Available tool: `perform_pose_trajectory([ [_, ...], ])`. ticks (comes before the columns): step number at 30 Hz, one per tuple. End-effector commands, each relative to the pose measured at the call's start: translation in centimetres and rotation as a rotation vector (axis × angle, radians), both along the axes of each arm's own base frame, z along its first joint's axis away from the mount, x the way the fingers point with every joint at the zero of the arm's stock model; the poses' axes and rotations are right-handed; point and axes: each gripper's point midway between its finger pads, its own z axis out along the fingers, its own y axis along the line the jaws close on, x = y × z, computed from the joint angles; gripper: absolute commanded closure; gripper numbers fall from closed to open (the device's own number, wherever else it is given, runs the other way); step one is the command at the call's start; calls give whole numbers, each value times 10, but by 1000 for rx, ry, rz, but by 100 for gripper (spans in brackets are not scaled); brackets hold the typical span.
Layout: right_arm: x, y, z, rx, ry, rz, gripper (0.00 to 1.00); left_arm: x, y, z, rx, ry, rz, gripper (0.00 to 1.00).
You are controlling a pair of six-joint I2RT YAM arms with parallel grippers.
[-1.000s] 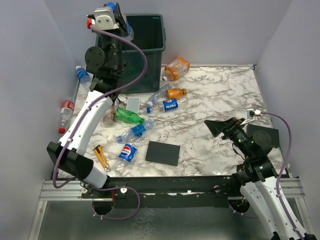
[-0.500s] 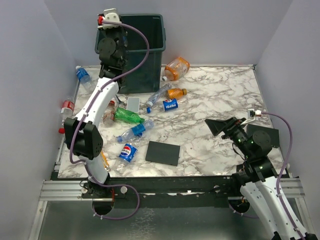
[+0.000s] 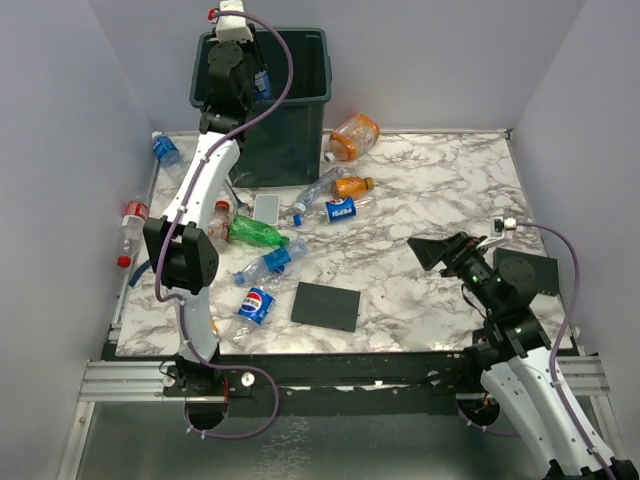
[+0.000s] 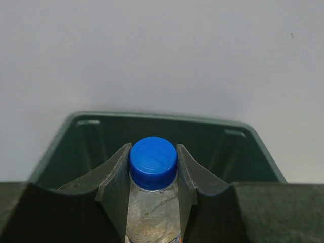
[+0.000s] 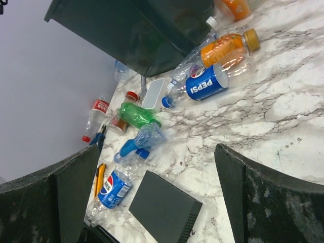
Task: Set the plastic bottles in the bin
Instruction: Place the plastic bottle in the trash bin.
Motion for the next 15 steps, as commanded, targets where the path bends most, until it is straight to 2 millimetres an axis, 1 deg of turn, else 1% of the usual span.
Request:
perform_pose_trajectory([
  [1,4,0,0,-19,-8,-3,0,7,-52,-31,-1,96,-291,100],
  [3,5,2,0,-22,0,4,0,7,-69,-36,0,109,-381,100],
  [4,5,3,-2,-27,11,9,0,8,-73,-40,4,120,-400,100],
  [8,7,5,-4,-42,41,22,0,13,-77,-62,31,181,-416,100],
  [9,8,5,-5,-46,43,22,0,12,-80,-65,37,187,-433,100],
  [11,10,5,-6,-50,48,19,0,8,-90,-65,31,185,-493,100],
  [14,12,6,-7,-49,48,23,0,1,-111,-59,15,171,-604,100],
  [15,13,7,-6,-49,45,25,0,0,-117,-59,19,170,-629,85],
])
